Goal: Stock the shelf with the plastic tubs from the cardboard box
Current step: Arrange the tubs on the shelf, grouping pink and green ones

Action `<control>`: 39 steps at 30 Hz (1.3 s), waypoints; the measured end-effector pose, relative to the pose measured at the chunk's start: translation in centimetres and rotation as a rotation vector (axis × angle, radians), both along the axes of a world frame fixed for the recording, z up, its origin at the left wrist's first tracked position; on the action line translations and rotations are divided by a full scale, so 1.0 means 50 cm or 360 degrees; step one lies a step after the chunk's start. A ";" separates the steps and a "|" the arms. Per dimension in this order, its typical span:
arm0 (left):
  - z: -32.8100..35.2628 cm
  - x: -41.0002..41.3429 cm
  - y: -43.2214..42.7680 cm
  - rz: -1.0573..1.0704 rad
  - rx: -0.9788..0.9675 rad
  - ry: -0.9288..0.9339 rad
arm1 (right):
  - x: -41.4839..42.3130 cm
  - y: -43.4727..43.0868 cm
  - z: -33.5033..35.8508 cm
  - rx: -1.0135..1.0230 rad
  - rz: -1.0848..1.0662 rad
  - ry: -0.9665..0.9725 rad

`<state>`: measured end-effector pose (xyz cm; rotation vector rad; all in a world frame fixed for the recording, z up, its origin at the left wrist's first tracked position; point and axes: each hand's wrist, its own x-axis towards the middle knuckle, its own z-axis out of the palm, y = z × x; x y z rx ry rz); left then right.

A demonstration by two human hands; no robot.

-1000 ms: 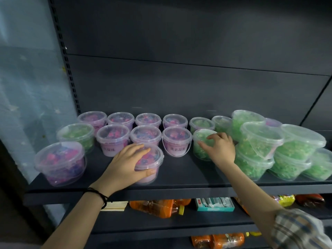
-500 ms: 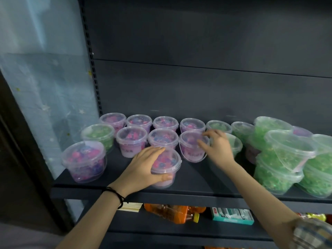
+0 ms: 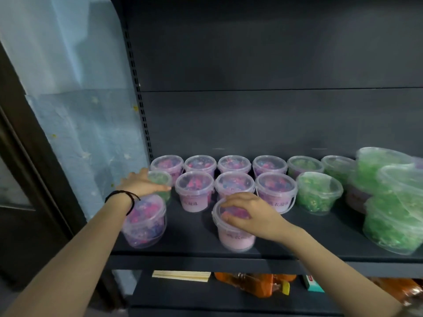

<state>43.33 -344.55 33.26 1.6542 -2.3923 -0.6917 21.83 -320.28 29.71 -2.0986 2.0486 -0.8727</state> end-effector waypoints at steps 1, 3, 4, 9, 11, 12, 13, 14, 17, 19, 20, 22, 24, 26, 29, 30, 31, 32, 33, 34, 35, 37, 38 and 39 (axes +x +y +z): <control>-0.012 -0.005 -0.011 -0.0019 0.0104 0.0065 | 0.001 0.001 -0.001 -0.0002 0.0003 -0.0022; -0.031 -0.017 -0.032 -0.0008 0.0123 0.0065 | 0.001 0.002 -0.004 -0.0010 -0.0003 -0.0059; -0.039 -0.022 -0.041 0.0018 0.0073 0.0036 | 0.001 0.002 -0.006 -0.0018 -0.0006 -0.0075; -0.049 -0.022 -0.064 0.0102 -0.0123 0.0104 | 0.004 0.000 -0.014 -0.0073 -0.0029 -0.0138; -0.031 -0.017 -0.050 0.0125 -0.0189 0.0358 | 0.003 0.002 -0.013 -0.0089 -0.0035 -0.0184; -0.016 -0.015 -0.038 0.0124 -0.0257 0.0507 | 0.002 0.005 -0.012 -0.0104 -0.0048 -0.0232; 0.002 -0.015 -0.024 0.0096 -0.0338 0.0642 | 0.000 0.009 -0.009 -0.0132 -0.0067 -0.0306; 0.022 -0.018 -0.004 0.0032 -0.0403 0.0752 | -0.004 0.015 -0.005 -0.0170 -0.0090 -0.0398; 0.082 -0.046 0.088 -0.0321 -0.0314 0.0947 | -0.025 0.043 0.012 -0.0281 -0.0136 -0.0726; 0.103 -0.082 0.171 -0.0560 -0.0186 0.1042 | -0.044 0.070 0.024 -0.0313 -0.0127 -0.0912; 0.107 -0.105 0.214 -0.0667 -0.0148 0.1076 | -0.054 0.085 0.028 -0.0326 -0.0115 -0.0963; 0.103 -0.156 0.293 -0.0875 -0.0022 0.1115 | -0.078 0.118 0.035 -0.0344 -0.0068 -0.1023; 0.089 -0.206 0.356 -0.1068 0.0151 0.1114 | -0.105 0.154 0.036 -0.0317 0.0022 -0.1125; 0.069 -0.249 0.400 -0.1226 0.0196 0.1057 | -0.138 0.192 0.032 -0.0289 0.0082 -0.1137; 0.035 -0.303 0.442 -0.1249 0.0227 0.1093 | -0.186 0.243 0.014 -0.0288 -0.0049 -0.1096; 0.021 -0.317 0.450 -0.1228 0.0176 0.1094 | -0.198 0.257 0.004 -0.0320 -0.0128 -0.1089; 0.006 -0.331 0.455 -0.1210 0.0061 0.1062 | -0.208 0.269 -0.008 -0.0366 -0.0213 -0.1065; -0.011 -0.343 0.459 -0.1186 -0.0079 0.1008 | -0.217 0.278 -0.020 -0.0415 -0.0310 -0.1015; -0.026 -0.354 0.465 -0.1148 -0.0208 0.0957 | -0.224 0.285 -0.034 -0.0463 -0.0413 -0.0964; -0.041 -0.362 0.471 -0.1100 -0.0307 0.0920 | -0.231 0.290 -0.048 -0.0508 -0.0513 -0.0929; -0.055 -0.370 0.477 -0.1063 -0.0375 0.0889 | -0.236 0.293 -0.061 -0.0542 -0.0603 -0.0910; -0.079 -0.383 0.494 -0.1066 -0.0497 0.0780 | -0.241 0.297 -0.085 -0.0565 -0.0713 -0.0832; -0.088 -0.389 0.503 -0.1093 -0.0541 0.0690 | -0.239 0.298 -0.095 -0.0566 -0.0724 -0.0768; -0.095 -0.395 0.512 -0.1105 -0.0561 0.0609 | -0.237 0.299 -0.104 -0.0567 -0.0719 -0.0716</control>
